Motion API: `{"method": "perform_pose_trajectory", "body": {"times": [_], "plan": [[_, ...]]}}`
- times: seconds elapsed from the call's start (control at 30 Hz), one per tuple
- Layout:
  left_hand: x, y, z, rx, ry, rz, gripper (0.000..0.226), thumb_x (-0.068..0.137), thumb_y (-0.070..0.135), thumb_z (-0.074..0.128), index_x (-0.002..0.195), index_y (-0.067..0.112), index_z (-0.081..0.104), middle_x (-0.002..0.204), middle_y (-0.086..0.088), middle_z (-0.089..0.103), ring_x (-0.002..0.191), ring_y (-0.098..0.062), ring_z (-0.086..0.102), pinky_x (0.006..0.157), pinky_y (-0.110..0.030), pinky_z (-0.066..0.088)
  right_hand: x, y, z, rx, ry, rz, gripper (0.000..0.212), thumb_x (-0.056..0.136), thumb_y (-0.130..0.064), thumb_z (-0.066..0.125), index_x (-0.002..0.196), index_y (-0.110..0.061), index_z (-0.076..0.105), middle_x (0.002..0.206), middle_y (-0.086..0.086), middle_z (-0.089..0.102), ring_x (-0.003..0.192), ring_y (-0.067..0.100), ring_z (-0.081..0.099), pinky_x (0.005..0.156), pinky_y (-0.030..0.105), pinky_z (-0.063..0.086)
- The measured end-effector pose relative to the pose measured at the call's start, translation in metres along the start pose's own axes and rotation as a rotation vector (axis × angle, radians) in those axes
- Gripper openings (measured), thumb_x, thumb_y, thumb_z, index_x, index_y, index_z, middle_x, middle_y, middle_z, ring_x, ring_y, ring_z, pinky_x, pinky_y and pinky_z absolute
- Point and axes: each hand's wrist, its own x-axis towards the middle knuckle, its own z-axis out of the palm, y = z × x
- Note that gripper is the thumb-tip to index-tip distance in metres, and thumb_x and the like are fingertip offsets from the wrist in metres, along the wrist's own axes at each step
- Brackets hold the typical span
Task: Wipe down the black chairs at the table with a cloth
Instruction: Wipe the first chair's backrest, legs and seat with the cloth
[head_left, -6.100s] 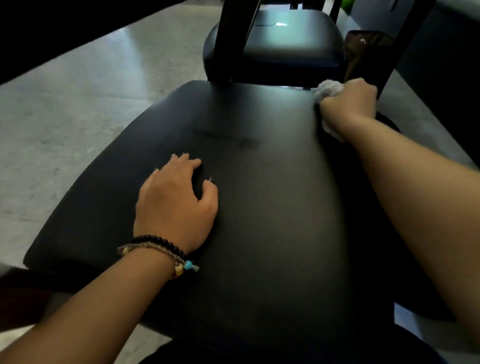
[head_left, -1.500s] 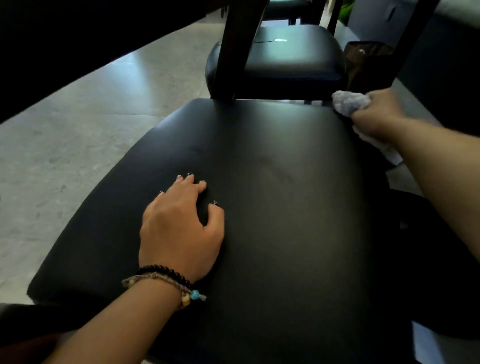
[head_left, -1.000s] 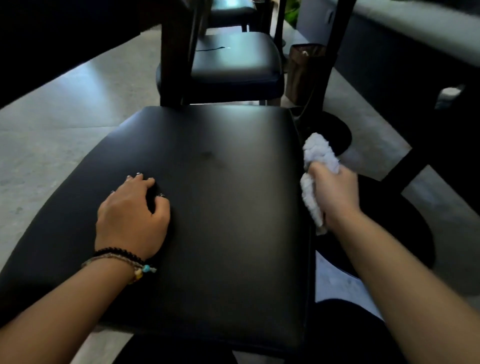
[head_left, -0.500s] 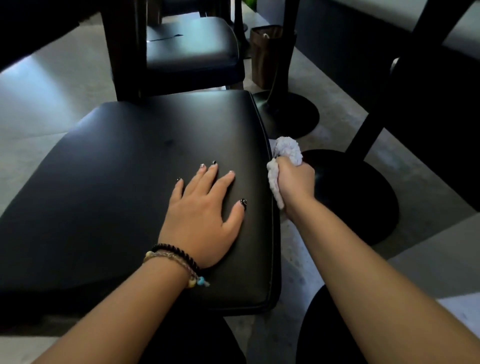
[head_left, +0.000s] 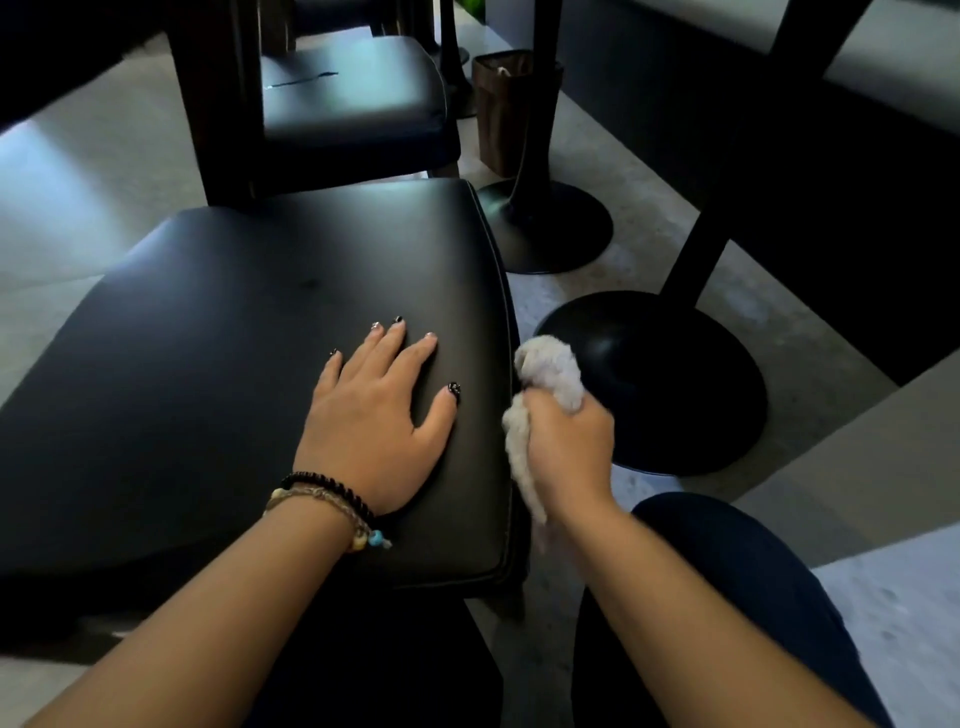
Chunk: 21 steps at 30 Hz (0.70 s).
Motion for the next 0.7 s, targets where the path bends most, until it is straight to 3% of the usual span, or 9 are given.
{"method": "perform_pose_trajectory", "body": {"times": [0.03, 0.07, 0.13, 0.17, 0.33, 0.47, 0.53, 0.6, 0.7], "plan": [[0.0, 0.0, 0.0, 0.0, 0.004, 0.0, 0.061, 0.092, 0.058, 0.03, 0.149, 0.036, 0.029, 0.159, 0.008, 0.02, 0.147, -0.009, 0.009, 0.121, -0.038, 0.005, 0.012, -0.001, -0.005, 0.083, -0.098, 0.017, 0.02, 0.077, -0.012, 0.05, 0.08, -0.006, 0.068, 0.079, 0.001, 0.067, 0.075, 0.014, 0.064, 0.083, 0.041, 0.051], [0.0, 0.001, -0.001, -0.001, 0.007, 0.001, 0.061, 0.092, 0.057, 0.031, 0.149, 0.035, 0.029, 0.159, 0.007, 0.021, 0.147, -0.009, 0.01, 0.121, -0.038, 0.006, 0.017, 0.002, -0.01, 0.072, -0.019, -0.011, 0.019, 0.08, -0.012, 0.05, 0.076, -0.006, 0.068, 0.076, 0.0, 0.068, 0.074, 0.015, 0.065, 0.078, 0.037, 0.05], [-0.002, 0.001, 0.0, 0.0, 0.013, 0.003, 0.059, 0.093, 0.055, 0.032, 0.149, 0.034, 0.03, 0.159, 0.007, 0.021, 0.148, -0.009, 0.011, 0.121, -0.038, 0.007, 0.006, 0.013, -0.008, 0.003, 0.534, -0.088, 0.019, 0.085, -0.015, 0.055, 0.069, -0.014, 0.064, 0.064, -0.004, 0.065, 0.064, 0.01, 0.063, 0.067, 0.03, 0.046], [-0.003, 0.001, 0.0, 0.001, 0.017, 0.002, 0.059, 0.094, 0.054, 0.034, 0.149, 0.034, 0.031, 0.159, 0.007, 0.021, 0.148, -0.009, 0.011, 0.121, -0.038, 0.007, -0.004, 0.019, 0.002, -0.004, 0.684, -0.113, 0.019, 0.086, -0.018, 0.056, 0.069, -0.016, 0.064, 0.063, -0.005, 0.065, 0.063, 0.009, 0.063, 0.065, 0.03, 0.047], [-0.002, -0.001, 0.002, -0.012, 0.043, 0.001, 0.057, 0.095, 0.052, 0.037, 0.148, 0.032, 0.035, 0.159, 0.006, 0.024, 0.147, -0.01, 0.013, 0.121, -0.037, 0.008, -0.073, 0.051, 0.035, 0.096, 0.638, -0.174, 0.019, 0.079, -0.03, 0.067, 0.098, -0.026, 0.071, 0.09, -0.017, 0.073, 0.084, -0.003, 0.067, 0.071, 0.014, 0.052], [-0.005, -0.002, 0.003, -0.008, 0.032, 0.01, 0.057, 0.095, 0.051, 0.035, 0.149, 0.031, 0.033, 0.159, 0.005, 0.023, 0.147, -0.01, 0.012, 0.121, -0.037, 0.008, -0.064, 0.047, 0.035, 0.06, 0.652, -0.193, 0.015, 0.087, -0.012, 0.064, 0.083, -0.025, 0.069, 0.077, -0.019, 0.07, 0.072, -0.007, 0.065, 0.062, 0.007, 0.047], [-0.006, -0.001, 0.002, 0.003, 0.024, 0.014, 0.058, 0.095, 0.051, 0.034, 0.149, 0.031, 0.031, 0.159, 0.005, 0.022, 0.148, -0.01, 0.012, 0.121, -0.036, 0.008, -0.039, 0.036, 0.024, 0.02, 0.632, -0.179, 0.02, 0.086, -0.013, 0.06, 0.069, -0.023, 0.063, 0.064, -0.014, 0.066, 0.061, -0.003, 0.061, 0.056, 0.011, 0.045], [-0.007, 0.0, 0.001, 0.014, 0.029, 0.016, 0.058, 0.094, 0.051, 0.036, 0.148, 0.03, 0.035, 0.157, 0.004, 0.028, 0.146, -0.013, 0.018, 0.12, -0.037, 0.013, -0.009, 0.024, 0.012, -0.013, 0.591, -0.129, 0.022, 0.086, -0.015, 0.057, 0.065, -0.022, 0.06, 0.061, -0.005, 0.064, 0.063, 0.011, 0.062, 0.064, 0.028, 0.051], [0.001, 0.004, -0.005, 0.069, 0.105, 0.012, 0.053, 0.09, 0.051, 0.04, 0.131, 0.023, 0.055, 0.126, -0.003, 0.056, 0.12, -0.023, 0.048, 0.099, -0.039, 0.041, 0.033, 0.007, -0.001, -0.017, 0.594, -0.018, 0.011, 0.089, -0.018, 0.057, 0.082, -0.016, 0.065, 0.079, 0.003, 0.066, 0.082, 0.022, 0.066, 0.079, 0.037, 0.051]]}}
